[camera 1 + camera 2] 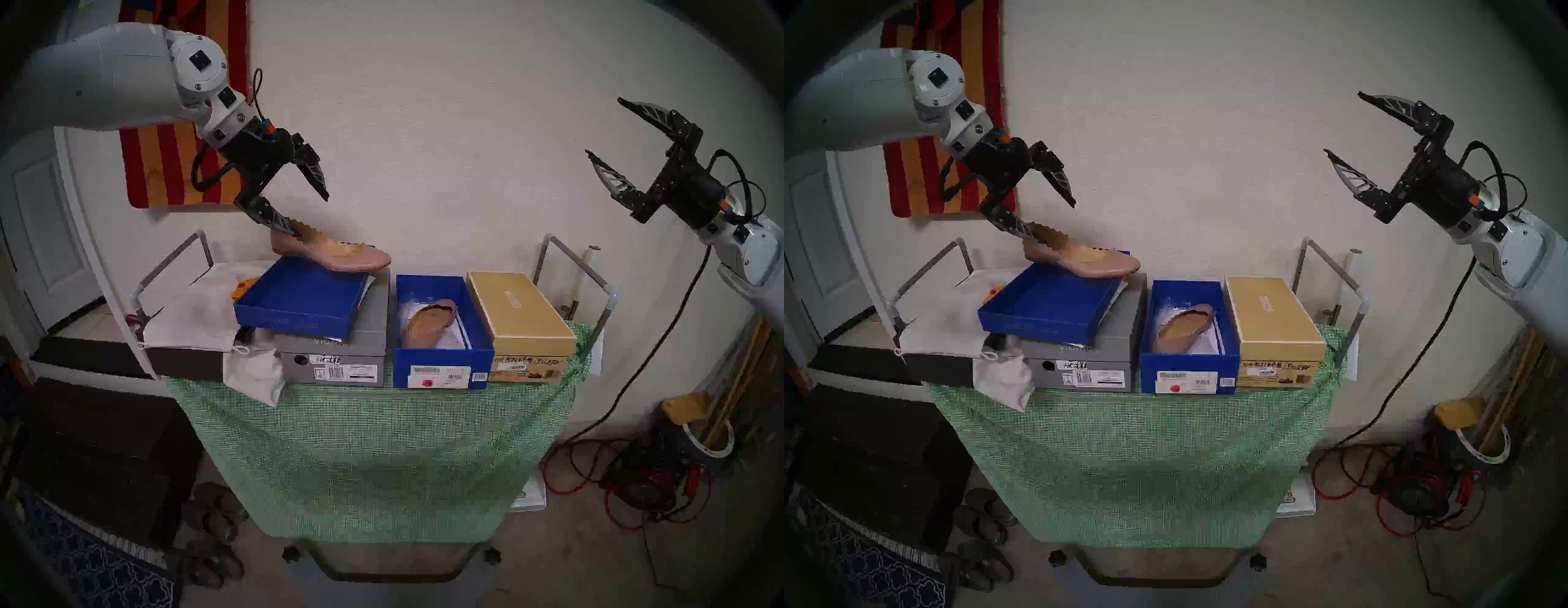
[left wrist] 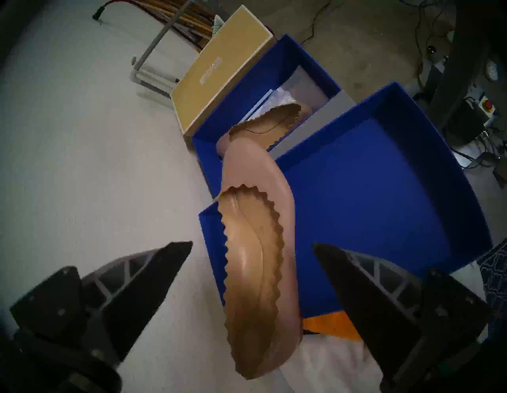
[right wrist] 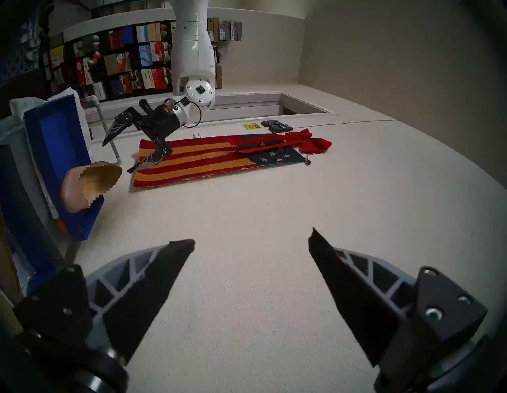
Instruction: Put shoes into shoe box
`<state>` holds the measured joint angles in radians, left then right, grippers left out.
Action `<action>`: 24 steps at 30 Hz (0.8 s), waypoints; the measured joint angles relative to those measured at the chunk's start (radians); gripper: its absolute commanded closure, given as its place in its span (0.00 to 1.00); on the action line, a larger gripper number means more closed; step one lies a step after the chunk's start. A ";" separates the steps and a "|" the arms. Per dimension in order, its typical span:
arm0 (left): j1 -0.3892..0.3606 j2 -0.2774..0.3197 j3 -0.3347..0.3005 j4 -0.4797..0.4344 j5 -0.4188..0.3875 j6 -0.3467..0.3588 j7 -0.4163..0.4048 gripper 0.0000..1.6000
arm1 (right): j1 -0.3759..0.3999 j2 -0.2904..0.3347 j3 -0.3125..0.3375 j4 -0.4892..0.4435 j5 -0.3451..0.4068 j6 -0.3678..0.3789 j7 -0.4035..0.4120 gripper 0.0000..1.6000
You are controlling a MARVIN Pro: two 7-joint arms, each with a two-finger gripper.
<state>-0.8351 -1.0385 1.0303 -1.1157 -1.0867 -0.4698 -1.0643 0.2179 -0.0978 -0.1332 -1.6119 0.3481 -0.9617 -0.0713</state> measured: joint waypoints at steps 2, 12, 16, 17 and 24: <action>0.009 -0.001 0.006 0.006 -0.007 0.010 -0.012 0.00 | -0.003 0.000 0.000 -0.001 -0.012 0.000 -0.018 0.00; 0.079 -0.011 0.031 0.049 -0.047 0.053 -0.036 0.00 | -0.016 0.000 0.001 -0.005 -0.072 0.000 -0.101 0.00; 0.112 -0.022 0.030 0.066 -0.064 0.067 -0.036 0.00 | -0.022 0.000 0.001 -0.007 -0.093 0.000 -0.132 0.00; 0.122 -0.025 0.029 0.071 -0.069 0.071 -0.035 0.00 | -0.023 0.000 0.001 -0.007 -0.101 0.000 -0.142 0.00; 0.178 -0.046 0.020 0.105 -0.094 0.092 -0.025 0.12 | -0.032 0.001 0.002 -0.009 -0.143 0.000 -0.199 0.00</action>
<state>-0.6573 -1.0845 1.0507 -1.0103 -1.1810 -0.3781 -1.0892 0.1857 -0.0972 -0.1316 -1.6212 0.2054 -0.9616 -0.2705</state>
